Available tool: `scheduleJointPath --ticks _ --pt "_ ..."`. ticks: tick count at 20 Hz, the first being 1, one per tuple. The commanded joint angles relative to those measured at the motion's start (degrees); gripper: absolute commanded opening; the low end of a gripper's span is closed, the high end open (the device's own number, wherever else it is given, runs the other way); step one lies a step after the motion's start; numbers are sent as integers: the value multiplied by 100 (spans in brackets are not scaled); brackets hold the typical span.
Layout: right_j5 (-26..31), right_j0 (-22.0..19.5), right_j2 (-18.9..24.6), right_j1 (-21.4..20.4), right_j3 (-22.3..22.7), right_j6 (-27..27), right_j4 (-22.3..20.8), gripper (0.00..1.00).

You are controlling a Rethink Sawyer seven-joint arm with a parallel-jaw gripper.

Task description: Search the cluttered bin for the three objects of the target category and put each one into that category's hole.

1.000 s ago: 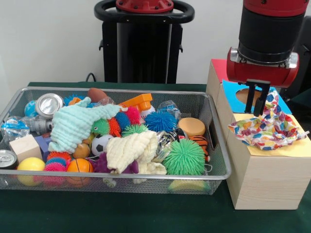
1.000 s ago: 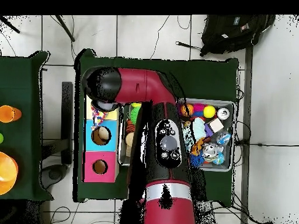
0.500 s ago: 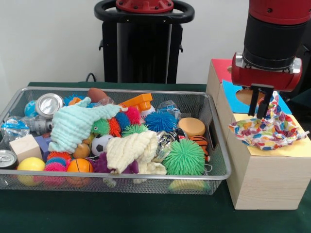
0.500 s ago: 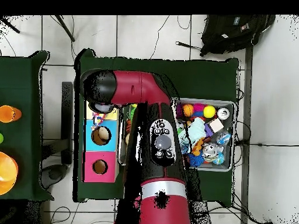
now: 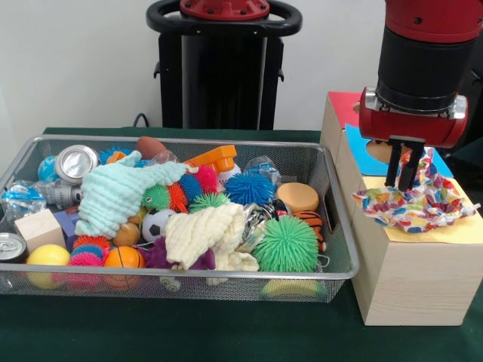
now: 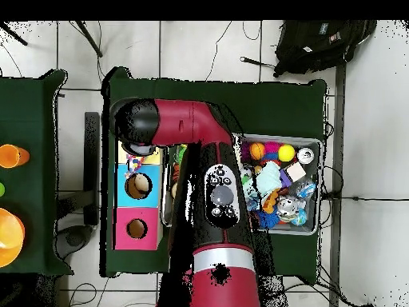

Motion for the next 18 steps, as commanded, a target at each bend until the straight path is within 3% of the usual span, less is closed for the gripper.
scheduleJointPath --ticks 1,18 --pt "-482 -92 340 137 684 181 -96 0" --pt "-927 -178 474 98 1122 232 45 0"
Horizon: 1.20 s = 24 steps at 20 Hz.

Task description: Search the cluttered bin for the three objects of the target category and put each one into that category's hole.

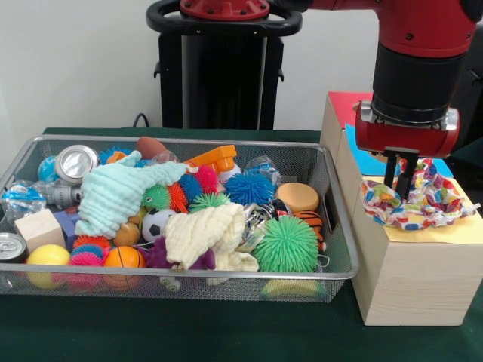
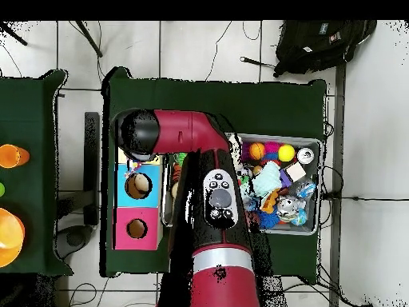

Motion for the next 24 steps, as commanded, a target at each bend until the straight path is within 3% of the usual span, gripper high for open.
scheduleJointPath --ticks 1,13,24 --pt "-385 -179 457 93 762 237 63 0" --pt "-597 -273 628 -60 1163 300 232 0" --pt "-880 -84 634 -99 1390 595 368 0"
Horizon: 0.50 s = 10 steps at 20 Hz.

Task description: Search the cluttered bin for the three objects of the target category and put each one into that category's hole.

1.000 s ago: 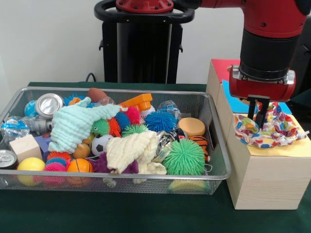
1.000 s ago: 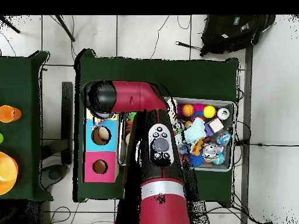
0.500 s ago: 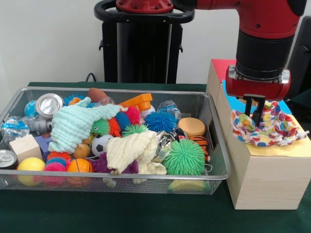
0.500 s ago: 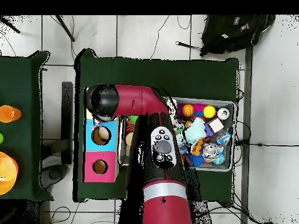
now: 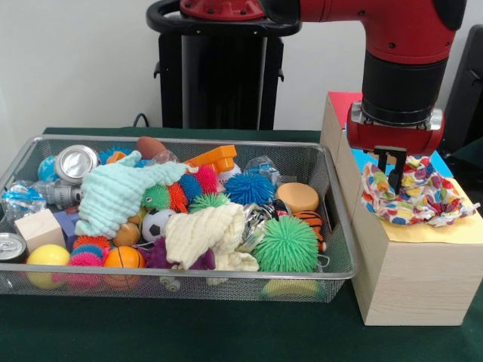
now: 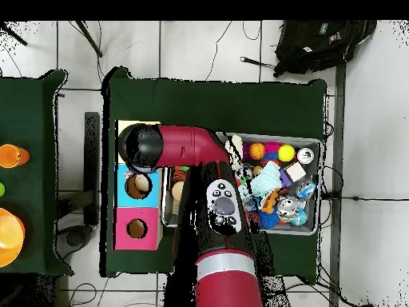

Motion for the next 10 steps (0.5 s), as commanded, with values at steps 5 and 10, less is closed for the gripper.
scheduleJointPath --ticks 5,10 --pt "-463 103 510 42 703 688 302 0" --pt "-388 183 429 -26 705 751 380 0"
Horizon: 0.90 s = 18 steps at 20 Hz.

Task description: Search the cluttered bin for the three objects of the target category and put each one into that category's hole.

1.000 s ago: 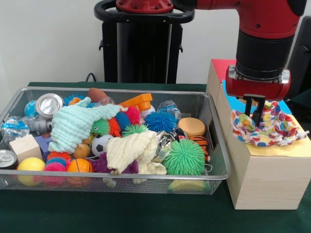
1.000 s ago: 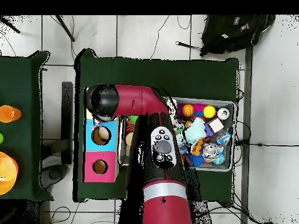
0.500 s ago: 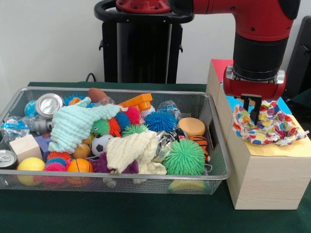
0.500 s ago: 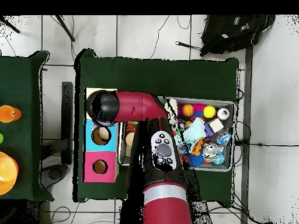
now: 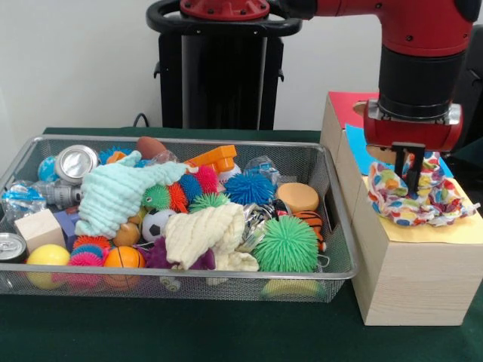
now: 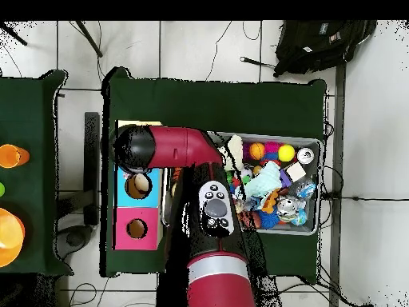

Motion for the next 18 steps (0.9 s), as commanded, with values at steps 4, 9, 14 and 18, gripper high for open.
scheduleJointPath --ticks 4,9,14,18 --pt "-246 133 351 54 649 827 258 0" --pt "-308 180 312 120 615 846 281 0" --pt "-350 156 305 199 572 776 287 0" --pt "-338 145 287 297 455 735 251 0"
